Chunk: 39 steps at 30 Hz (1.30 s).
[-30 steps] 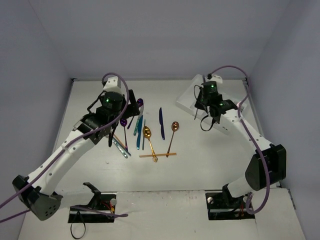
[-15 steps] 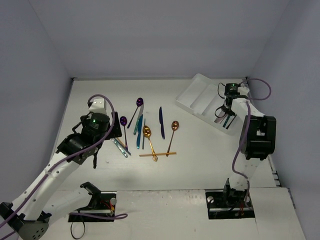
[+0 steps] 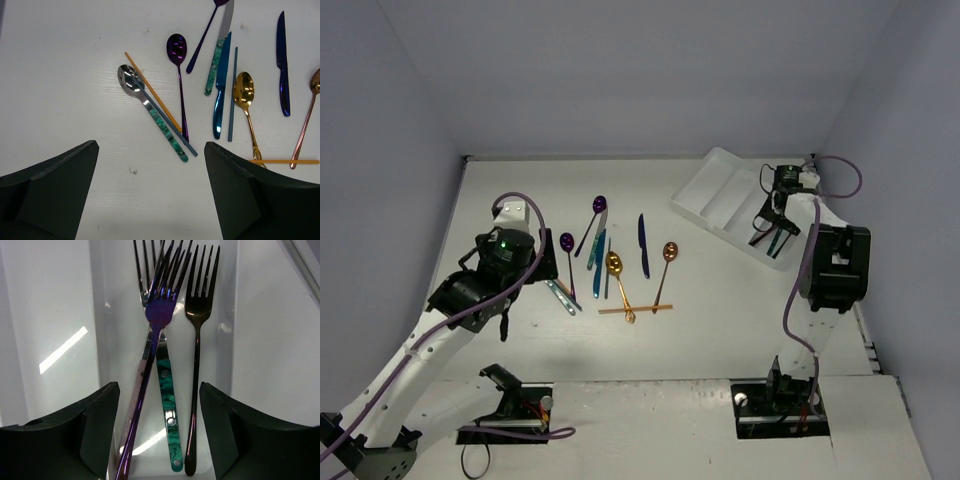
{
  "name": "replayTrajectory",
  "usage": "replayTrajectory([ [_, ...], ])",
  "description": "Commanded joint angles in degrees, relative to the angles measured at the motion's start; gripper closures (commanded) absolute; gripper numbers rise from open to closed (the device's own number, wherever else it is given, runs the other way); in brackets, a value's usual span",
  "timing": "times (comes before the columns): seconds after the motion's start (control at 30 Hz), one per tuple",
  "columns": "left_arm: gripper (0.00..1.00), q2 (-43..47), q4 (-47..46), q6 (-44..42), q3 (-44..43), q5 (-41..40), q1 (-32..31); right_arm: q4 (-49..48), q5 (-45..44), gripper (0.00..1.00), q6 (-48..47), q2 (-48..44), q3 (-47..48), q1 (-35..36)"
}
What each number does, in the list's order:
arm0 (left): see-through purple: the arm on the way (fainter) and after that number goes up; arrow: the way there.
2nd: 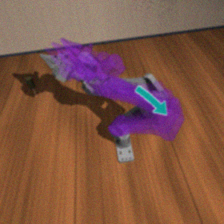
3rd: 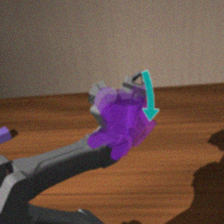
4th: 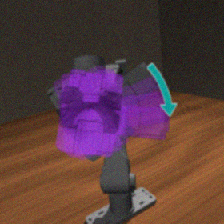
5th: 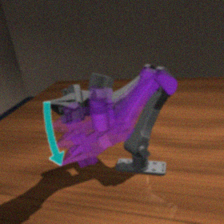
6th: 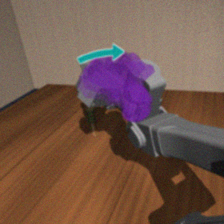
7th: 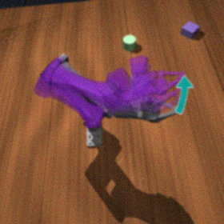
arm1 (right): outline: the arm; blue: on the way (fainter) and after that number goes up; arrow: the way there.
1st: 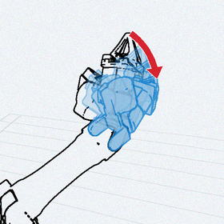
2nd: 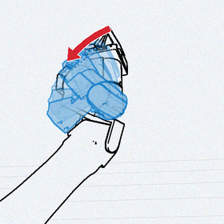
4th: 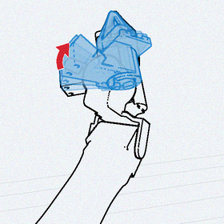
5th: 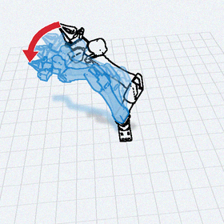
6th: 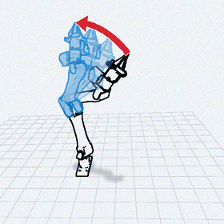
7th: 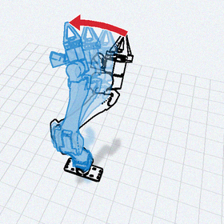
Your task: Sort the eating utensils into containers
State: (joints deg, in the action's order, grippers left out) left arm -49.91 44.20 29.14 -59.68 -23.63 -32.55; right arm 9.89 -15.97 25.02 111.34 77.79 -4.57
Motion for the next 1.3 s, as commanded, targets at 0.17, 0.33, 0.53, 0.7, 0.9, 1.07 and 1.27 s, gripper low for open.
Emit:
replayTrajectory([
  [0.17,0.15,-3.11,-0.87,-0.93,-4.2,2.17,0.29,-0.84,-0.24,0.41,1.6,-18.32,-4.09,13.76],
  [0.33,0.15,-5.08,-0.96,-0.93,-5.24,3.48,0.29,-0.69,-1.1,0.41,7.81,-20.25,-8.82,24.5],
  [0.53,0.15,-6.02,-0.93,-0.54,-5.6,4.73,0.36,-0.49,-3.58,0.45,18.3,-15.87,-10.48,36.9],
  [0.7,0.15,-5.84,-0.73,-0.46,-5.53,5.29,0.35,0.03,-4.97,0.49,23.89,-10.47,-9.48,43.68],
  [0.9,0.15,-5.11,0.27,-0.43,-5.45,5.44,0.38,1.41,-6.1,0.59,28.6,-5.34,-8.46,46.4],
  [1.07,0.15,-3.97,0.78,-0.32,-4.94,5.68,0.38,1.78,-7.87,0.62,31.23,-4.23,-9.68,46.97],
  [1.27,0.15,-3.2,1.23,-0.24,-4.35,5.95,0.38,1.89,-8.01,0.64,31.59,-1.81,-9.29,47.03],
])
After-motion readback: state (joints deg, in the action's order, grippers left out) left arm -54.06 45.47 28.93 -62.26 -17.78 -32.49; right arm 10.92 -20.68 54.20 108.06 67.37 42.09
